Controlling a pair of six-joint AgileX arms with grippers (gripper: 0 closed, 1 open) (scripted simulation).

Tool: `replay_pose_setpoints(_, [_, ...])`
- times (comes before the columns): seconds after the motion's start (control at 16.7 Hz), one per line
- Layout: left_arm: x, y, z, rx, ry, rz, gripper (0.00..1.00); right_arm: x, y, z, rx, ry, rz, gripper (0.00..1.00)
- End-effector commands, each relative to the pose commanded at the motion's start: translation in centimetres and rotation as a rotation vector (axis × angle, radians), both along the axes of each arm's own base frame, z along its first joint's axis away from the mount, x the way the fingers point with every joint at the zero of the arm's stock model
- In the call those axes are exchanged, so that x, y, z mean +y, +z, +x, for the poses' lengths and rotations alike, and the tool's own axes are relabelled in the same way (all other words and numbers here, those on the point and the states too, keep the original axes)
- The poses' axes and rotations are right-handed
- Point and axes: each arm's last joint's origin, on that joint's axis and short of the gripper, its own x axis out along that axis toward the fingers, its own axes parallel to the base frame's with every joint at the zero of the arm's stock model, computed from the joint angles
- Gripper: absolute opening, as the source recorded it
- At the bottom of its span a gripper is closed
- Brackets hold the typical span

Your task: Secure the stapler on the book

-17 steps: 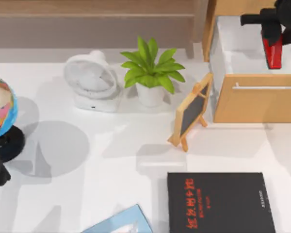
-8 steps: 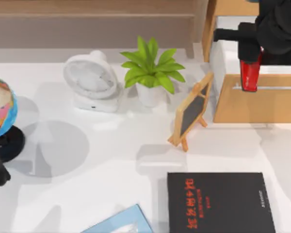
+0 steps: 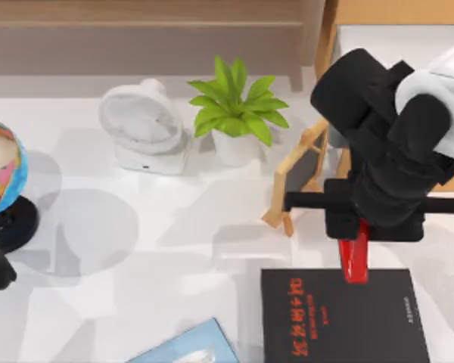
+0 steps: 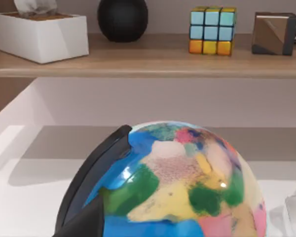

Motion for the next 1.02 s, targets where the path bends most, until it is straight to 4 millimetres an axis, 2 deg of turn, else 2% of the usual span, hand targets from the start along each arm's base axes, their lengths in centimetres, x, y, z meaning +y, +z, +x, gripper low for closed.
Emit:
replay_pose_setpoints(0.18, [0.0,0.0,0.0,0.0,0.0,0.0,1.0,0.7,-2.1,-2.5,0.055,0.013,-0.029,0.0])
replay_pose_setpoints(0.3, [0.0,0.0,0.0,0.0,0.0,0.0,1.0,0.9,-2.9,-3.4,0.076,0.018,-0.042,0.0])
replay_pose_setpoints(0.72, [0.0,0.0,0.0,0.0,0.0,0.0,1.0,0.9,-3.3,-3.5,0.084,0.015,-0.048,0.0])
replay_pose_setpoints(1.02, [0.0,0.0,0.0,0.0,0.0,0.0,1.0,1.0,-5.7,-3.4,0.081,0.019,-0.045,0.0])
